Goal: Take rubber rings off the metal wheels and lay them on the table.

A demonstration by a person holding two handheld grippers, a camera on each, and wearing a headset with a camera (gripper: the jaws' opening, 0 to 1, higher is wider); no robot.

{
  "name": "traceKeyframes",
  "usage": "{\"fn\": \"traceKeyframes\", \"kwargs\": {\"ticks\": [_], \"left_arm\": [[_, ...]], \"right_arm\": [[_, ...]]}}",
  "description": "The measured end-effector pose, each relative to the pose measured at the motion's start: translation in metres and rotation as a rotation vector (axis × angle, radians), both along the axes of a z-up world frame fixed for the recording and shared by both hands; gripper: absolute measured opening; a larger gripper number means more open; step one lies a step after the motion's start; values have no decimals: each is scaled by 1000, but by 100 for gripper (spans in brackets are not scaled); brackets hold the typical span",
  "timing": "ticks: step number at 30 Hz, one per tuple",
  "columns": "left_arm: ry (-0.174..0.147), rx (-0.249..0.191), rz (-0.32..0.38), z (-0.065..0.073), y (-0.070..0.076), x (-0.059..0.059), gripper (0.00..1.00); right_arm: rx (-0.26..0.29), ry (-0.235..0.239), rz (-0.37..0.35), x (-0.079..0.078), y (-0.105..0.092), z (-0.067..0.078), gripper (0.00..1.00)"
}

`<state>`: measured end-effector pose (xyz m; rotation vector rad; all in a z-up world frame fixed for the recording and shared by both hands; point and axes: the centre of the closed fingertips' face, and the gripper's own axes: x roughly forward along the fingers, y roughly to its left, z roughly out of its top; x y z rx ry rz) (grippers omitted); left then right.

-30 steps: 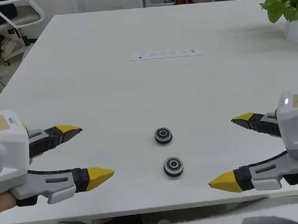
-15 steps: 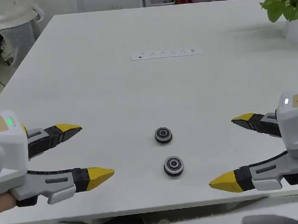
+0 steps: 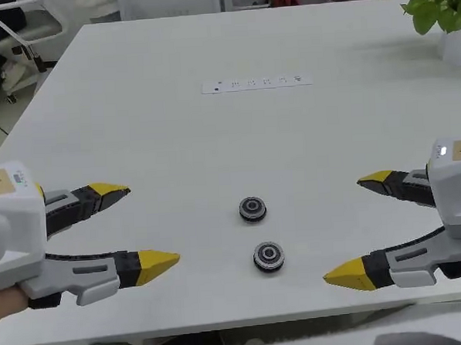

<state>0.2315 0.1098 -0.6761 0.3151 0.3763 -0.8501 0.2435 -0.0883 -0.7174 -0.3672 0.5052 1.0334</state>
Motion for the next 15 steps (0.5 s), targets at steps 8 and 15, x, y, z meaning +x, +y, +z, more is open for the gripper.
{"fn": "traceKeyframes", "kwargs": {"ticks": [8, 15], "left_arm": [[2, 17, -13, -2, 1, 4, 68], [-13, 27, -31, 2, -2, 10, 67]], "right_arm": [[10, -9, 17, 2, 3, 4, 88], [16, -17, 49, 6, 8, 9, 85]]}}
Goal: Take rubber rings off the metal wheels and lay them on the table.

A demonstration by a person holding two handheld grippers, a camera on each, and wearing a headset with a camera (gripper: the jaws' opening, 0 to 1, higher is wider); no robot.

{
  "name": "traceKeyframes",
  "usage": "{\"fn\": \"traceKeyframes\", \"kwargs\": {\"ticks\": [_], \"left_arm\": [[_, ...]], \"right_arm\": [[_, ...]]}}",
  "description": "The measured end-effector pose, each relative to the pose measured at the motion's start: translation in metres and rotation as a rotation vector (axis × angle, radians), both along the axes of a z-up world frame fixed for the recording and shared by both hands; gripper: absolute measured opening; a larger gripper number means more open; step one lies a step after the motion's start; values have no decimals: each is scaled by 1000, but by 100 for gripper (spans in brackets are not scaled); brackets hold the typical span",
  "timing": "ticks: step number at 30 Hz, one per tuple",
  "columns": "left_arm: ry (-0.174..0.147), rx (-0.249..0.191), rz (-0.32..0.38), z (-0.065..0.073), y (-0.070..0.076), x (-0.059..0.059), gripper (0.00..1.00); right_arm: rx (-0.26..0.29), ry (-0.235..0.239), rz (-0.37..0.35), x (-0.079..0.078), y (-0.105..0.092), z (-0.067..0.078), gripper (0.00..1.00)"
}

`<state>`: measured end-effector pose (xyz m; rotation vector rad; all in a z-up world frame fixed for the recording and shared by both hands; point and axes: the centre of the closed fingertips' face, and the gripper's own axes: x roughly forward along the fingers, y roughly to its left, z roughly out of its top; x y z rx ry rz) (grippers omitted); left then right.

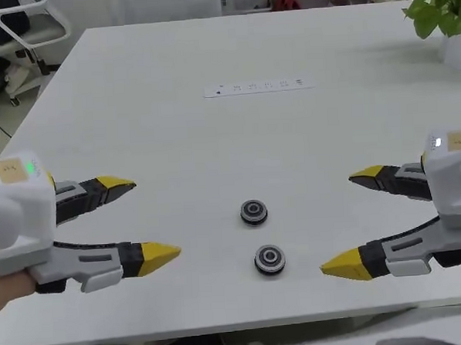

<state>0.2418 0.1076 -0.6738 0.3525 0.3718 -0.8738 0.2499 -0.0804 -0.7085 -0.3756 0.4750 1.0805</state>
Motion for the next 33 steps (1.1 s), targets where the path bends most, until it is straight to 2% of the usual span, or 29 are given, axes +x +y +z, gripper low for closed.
{"fn": "traceKeyframes", "kwargs": {"ticks": [14, 21, 33], "left_arm": [[-25, 24, -64, 5, -16, 11, 65], [-17, 10, -85, 5, -24, 18, 64], [3, 15, -119, -1, -34, 28, 63]], "right_arm": [[-18, -31, 66, 10, 10, 3, 80], [-26, -35, 96, 14, 14, 2, 78], [-37, -26, 122, 22, 16, -5, 74]]}}
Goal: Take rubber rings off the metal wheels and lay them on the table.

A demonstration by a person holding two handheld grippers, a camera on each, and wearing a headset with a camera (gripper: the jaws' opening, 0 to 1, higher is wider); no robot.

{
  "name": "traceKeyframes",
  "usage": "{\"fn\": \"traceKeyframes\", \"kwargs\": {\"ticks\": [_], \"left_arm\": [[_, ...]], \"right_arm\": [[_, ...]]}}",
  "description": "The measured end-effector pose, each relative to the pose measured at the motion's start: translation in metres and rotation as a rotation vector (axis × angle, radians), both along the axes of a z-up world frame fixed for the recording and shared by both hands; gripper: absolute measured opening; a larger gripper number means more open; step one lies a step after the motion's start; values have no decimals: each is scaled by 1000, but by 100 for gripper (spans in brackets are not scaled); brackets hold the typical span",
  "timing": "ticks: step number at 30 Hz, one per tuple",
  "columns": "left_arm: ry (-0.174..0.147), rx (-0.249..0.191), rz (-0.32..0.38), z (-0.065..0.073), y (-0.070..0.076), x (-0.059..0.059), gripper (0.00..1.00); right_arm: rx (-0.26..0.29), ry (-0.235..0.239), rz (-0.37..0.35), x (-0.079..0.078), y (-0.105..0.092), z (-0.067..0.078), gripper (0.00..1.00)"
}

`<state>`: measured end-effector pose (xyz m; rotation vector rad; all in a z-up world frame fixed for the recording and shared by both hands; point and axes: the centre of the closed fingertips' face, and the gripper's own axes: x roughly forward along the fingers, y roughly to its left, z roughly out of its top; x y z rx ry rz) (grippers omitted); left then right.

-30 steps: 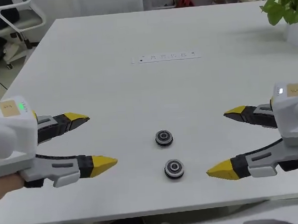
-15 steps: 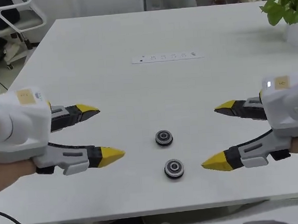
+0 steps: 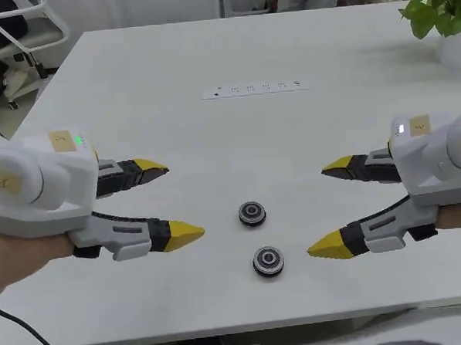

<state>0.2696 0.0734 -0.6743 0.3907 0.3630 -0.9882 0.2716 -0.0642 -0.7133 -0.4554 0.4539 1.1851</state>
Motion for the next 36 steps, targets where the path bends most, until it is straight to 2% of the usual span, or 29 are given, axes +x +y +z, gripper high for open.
{"fn": "traceKeyframes", "kwargs": {"ticks": [14, 18, 36], "left_arm": [[27, 20, -37, -14, -11, 4, 61], [39, 32, -49, -22, -14, 4, 60], [96, 41, -97, -45, -30, 0, 57]], "right_arm": [[-1, 24, 37, 5, 6, -14, 68], [-9, 32, 46, 6, 7, -21, 66], [-30, 82, 98, -3, 16, -43, 59]]}}
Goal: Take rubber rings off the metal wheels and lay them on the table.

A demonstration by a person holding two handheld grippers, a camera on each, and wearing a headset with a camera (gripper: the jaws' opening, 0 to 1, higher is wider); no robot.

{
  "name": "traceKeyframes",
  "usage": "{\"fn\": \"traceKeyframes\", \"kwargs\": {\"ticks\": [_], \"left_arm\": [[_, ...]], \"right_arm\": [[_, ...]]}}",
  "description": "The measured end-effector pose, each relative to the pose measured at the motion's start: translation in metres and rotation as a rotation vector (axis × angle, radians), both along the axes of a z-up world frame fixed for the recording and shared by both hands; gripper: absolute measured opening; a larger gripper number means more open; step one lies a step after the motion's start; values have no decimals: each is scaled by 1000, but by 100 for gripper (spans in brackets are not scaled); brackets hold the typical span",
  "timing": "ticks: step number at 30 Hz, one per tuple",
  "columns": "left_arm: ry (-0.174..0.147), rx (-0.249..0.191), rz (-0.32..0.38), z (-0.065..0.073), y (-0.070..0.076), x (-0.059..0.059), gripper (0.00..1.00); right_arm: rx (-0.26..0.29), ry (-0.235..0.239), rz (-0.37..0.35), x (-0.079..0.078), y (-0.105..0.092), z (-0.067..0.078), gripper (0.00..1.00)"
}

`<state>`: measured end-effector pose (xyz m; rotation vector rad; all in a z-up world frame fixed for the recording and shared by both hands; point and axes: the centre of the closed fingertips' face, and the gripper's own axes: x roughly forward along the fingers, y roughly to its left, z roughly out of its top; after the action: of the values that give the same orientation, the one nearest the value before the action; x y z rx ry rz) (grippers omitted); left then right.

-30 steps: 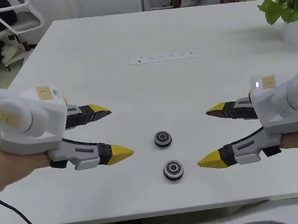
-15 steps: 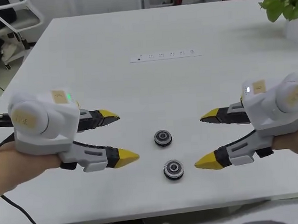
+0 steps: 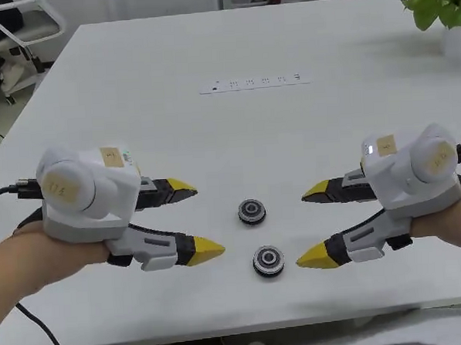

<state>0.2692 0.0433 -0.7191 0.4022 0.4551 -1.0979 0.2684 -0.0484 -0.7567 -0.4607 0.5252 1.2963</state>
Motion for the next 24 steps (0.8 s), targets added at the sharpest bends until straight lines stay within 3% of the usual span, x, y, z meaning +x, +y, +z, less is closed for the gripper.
{"fn": "traceKeyframes", "kwargs": {"ticks": [7, 11, 24], "left_arm": [[20, -2, -12, -5, -4, -1, 55], [14, -3, -20, -6, -7, -1, 49], [52, 11, -45, -21, -17, -5, 48]], "right_arm": [[-3, 17, 16, -2, 2, -6, 55], [-23, 24, 34, -3, 1, -13, 53], [-17, 48, 64, -4, 8, -19, 48]]}}
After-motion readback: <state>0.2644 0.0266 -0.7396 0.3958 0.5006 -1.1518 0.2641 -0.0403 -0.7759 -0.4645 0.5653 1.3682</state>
